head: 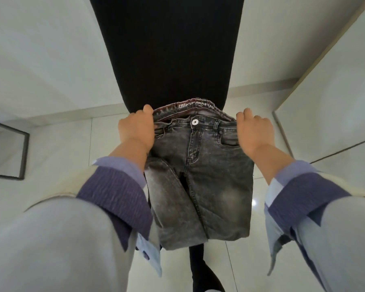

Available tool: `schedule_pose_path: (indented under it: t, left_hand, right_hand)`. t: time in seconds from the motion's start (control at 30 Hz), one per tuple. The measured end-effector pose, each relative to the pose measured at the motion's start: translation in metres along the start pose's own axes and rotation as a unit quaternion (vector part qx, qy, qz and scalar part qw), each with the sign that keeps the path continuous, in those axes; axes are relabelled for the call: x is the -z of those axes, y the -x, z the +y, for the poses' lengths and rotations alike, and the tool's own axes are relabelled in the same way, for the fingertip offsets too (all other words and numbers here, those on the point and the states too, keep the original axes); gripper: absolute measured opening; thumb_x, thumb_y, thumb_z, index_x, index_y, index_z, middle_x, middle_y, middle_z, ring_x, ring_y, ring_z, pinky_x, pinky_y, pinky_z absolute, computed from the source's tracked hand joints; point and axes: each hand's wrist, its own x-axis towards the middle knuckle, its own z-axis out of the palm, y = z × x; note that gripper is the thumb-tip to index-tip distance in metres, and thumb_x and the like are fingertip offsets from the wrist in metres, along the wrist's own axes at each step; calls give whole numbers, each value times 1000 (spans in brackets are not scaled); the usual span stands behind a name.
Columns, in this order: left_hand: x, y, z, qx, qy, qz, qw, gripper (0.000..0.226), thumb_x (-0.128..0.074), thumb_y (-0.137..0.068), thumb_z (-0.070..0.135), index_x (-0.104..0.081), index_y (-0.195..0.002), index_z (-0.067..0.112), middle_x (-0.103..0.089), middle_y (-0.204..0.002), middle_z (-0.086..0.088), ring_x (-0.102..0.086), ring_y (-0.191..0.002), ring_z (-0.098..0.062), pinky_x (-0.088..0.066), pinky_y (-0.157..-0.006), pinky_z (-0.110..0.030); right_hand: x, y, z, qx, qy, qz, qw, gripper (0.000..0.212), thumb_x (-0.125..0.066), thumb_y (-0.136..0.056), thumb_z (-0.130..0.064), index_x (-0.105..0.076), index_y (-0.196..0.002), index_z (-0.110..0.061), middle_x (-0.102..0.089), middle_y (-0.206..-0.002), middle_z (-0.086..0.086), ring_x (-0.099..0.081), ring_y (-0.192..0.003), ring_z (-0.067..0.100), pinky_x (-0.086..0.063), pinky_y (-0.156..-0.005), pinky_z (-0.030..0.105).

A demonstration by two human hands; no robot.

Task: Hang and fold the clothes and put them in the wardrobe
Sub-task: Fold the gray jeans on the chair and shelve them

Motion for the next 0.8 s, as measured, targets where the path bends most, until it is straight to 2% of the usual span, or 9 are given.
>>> schedule_pose_path:
  t: [0.17,0.33,0.47,0.57,0.67,0.73,0.8]
  left_hand:
    - [58,98,-4,13,41,27,999,26,-51,-94,31,-41,-109,13,-60,-101,-11,-58,-89,-30,-37,-64,-37]
    - [115,183,-8,10,36,84,996,24,-50,-95,29,-42,-111,11,-60,-104,-12,-58,-92,-31,-36,-66,-36]
    - [160,227,4,15,46,104,993,23,-48,-96,29,-44,-111,12,-60,-99,-10,-53,-82,-25,-35,-66,-36]
    - [185,247,23,17,77,105,991,21,-48,-96,30,-45,-109,13,-61,-98,-9,-58,-88,-29,-37,-66,-36]
    - [212,267,50,18,104,110,988,22,-49,-95,30,-45,-109,13,-59,-96,-7,-56,-86,-26,-36,-66,-35]
    - [235,279,69,20,136,108,984,27,-52,-94,33,-46,-110,12,-55,-94,-6,-56,-89,-26,-37,-68,-35]
    - [258,284,88,10,182,111,977,28,-53,-93,35,-50,-107,11,-54,-92,-5,-57,-89,-27,-39,-69,-34]
  right_hand:
    - [61,93,0,10,22,47,999,38,-55,-83,-5,-41,-119,-8,-47,-113,13,-60,-86,28,-34,-64,35]
    - [108,179,11,-17,-4,102,995,32,-46,-88,-1,-43,-119,-6,-46,-116,14,-61,-82,34,-36,-57,36]
    - [141,236,28,-40,-49,95,994,37,-49,-86,2,-41,-121,-5,-45,-119,15,-61,-86,37,-40,-59,38]
    - [165,264,43,-37,-72,98,992,33,-49,-87,-1,-45,-119,-5,-48,-116,15,-61,-92,37,-43,-64,40]
    - [202,280,66,-43,-92,104,989,27,-51,-88,-7,-52,-115,-6,-56,-113,15,-60,-98,35,-44,-70,36]
    - [232,287,83,-64,-137,109,982,25,-52,-89,-12,-59,-112,-8,-62,-112,14,-61,-99,34,-46,-74,34]
    - [262,293,100,-74,-212,115,968,23,-55,-89,-16,-65,-108,-8,-66,-108,14,-61,-94,31,-45,-72,31]
